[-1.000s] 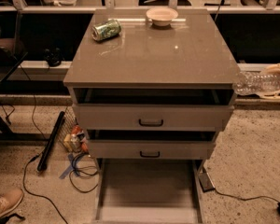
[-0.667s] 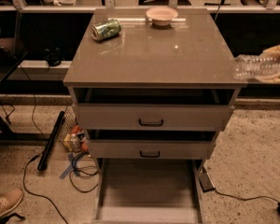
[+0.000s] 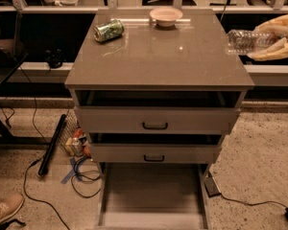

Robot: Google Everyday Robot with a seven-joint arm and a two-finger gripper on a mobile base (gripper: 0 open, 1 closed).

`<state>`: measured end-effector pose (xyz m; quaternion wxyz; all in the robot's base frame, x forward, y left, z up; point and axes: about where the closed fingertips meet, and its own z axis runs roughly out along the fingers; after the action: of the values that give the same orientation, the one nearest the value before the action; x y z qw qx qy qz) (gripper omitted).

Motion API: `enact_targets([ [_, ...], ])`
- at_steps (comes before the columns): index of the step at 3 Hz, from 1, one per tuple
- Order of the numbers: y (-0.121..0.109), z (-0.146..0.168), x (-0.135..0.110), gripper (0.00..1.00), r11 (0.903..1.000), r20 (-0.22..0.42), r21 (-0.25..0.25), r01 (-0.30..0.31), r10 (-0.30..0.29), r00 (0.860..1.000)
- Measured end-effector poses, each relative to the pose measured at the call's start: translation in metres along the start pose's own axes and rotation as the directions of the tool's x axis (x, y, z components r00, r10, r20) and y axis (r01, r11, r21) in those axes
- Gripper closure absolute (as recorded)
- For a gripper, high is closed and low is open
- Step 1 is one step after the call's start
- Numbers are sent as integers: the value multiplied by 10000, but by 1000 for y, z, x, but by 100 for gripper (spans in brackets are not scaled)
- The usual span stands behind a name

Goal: Pick water bottle from bottom drawer and place on counter

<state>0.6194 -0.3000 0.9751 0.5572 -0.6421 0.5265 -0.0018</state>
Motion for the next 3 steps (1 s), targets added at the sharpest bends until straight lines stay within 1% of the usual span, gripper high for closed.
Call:
enact_targets([
  [1,-5,32,-8,100,9965,-270,-1,-833,833,9962],
  [2,1,72,-13,100,9853,-257,-112,-1705,1702,9851],
  [3,1,105,-18,100,9761,136,-156,-2168,2170,9761],
])
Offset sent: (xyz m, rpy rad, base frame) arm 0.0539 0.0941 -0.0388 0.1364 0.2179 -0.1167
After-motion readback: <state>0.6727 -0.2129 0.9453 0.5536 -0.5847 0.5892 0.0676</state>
